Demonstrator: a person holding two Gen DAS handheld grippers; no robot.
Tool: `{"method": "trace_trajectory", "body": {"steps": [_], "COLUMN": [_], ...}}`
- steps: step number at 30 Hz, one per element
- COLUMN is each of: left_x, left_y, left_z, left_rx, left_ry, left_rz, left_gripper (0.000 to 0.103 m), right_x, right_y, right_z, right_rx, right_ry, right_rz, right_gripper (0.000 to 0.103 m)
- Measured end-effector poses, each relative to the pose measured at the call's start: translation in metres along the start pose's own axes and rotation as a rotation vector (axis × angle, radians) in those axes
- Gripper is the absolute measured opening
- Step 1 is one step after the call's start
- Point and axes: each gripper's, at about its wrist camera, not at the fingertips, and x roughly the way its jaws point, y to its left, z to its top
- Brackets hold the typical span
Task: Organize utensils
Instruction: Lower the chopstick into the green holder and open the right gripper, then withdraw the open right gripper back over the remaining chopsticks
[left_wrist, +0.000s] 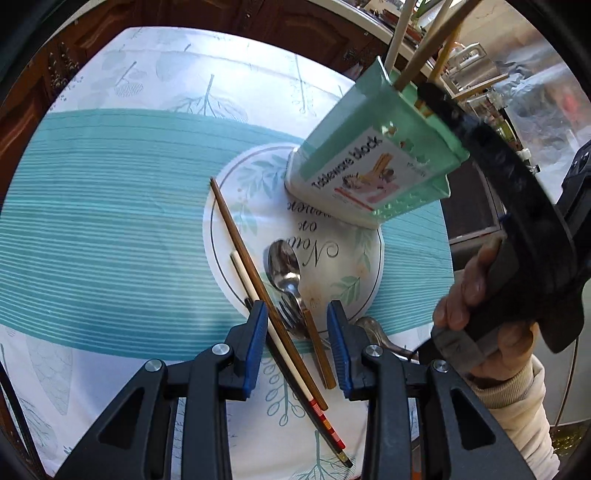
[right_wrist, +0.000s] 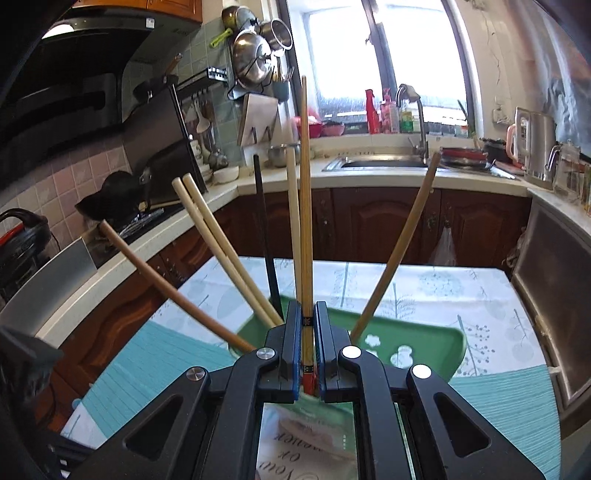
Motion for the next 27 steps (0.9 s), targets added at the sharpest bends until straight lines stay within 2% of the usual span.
{"method": "trace_trajectory", "body": {"steps": [4, 13, 19, 22, 27], "left_x": [-0.006, -0.013, -0.001, 0.005, 0.01], "left_y": [0.007, 0.032, 0.041, 0.043, 0.038], "left_z": [0.006, 0.017, 0.023, 0.023, 0.017], "left_rx": [-0.014, -0.078, -0.108, -0.121, -0.089], "left_ry": [-0.023, -0.037, -0.001, 0.017, 0.045], "left_rz": [0.008, 0.017, 0.03, 0.025, 0.028], "left_gripper": [0.031, 0.031, 0.031, 0.031, 0.031], "right_x": [0.0, -0.045, -0.077, -0.097, -0.092], "right_y": [-0.001, 0.006, 0.011, 0.012, 0.016], "right_z": [-0.012, -0.024, -0.03, -0.048, -0.077], "right_rx": [0.014, -0.014, -0.011, 0.0, 0.04], "right_ry": [0.066, 0.075, 0.106, 0.173, 0.382], "right_rz": [0.015, 0.045, 0.073, 0.094, 0.165], "right_gripper": [0.007, 0.01, 0.01, 0.01, 0.01]}}
